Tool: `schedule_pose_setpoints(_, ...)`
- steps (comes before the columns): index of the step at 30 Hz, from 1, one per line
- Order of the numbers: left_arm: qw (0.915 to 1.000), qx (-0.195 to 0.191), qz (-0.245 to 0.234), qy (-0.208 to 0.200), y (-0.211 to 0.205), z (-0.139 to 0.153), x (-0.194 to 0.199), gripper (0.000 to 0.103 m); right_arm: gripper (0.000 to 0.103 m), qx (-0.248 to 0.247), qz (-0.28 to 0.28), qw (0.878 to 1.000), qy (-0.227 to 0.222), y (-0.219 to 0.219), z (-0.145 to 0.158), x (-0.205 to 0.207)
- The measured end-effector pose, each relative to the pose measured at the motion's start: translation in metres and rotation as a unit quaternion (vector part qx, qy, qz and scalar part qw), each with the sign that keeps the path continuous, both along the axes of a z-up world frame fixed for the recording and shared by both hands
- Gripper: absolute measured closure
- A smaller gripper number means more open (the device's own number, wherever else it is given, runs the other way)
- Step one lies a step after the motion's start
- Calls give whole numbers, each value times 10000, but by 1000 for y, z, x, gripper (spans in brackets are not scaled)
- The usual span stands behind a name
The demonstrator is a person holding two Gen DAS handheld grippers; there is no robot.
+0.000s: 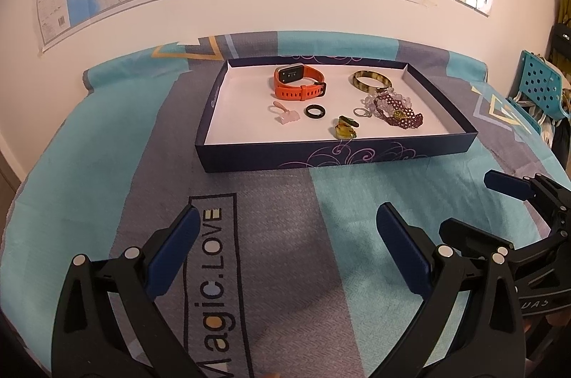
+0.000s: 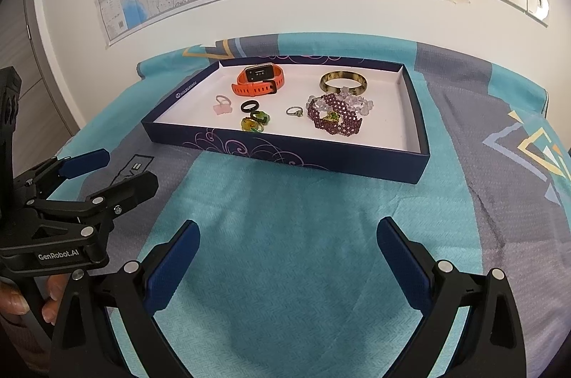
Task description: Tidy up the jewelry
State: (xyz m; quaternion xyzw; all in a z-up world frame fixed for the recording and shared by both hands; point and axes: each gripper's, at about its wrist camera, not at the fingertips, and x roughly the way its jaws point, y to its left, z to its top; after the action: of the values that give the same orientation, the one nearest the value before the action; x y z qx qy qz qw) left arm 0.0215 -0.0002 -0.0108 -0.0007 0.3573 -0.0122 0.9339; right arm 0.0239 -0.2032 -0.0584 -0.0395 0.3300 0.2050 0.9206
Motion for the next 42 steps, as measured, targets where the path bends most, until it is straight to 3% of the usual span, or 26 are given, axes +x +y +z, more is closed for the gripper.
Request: schedule_pose_setpoints(42,10000,-9,-11,33,-1,-4,1,5,7,39,5,10000,11,-1,0,1)
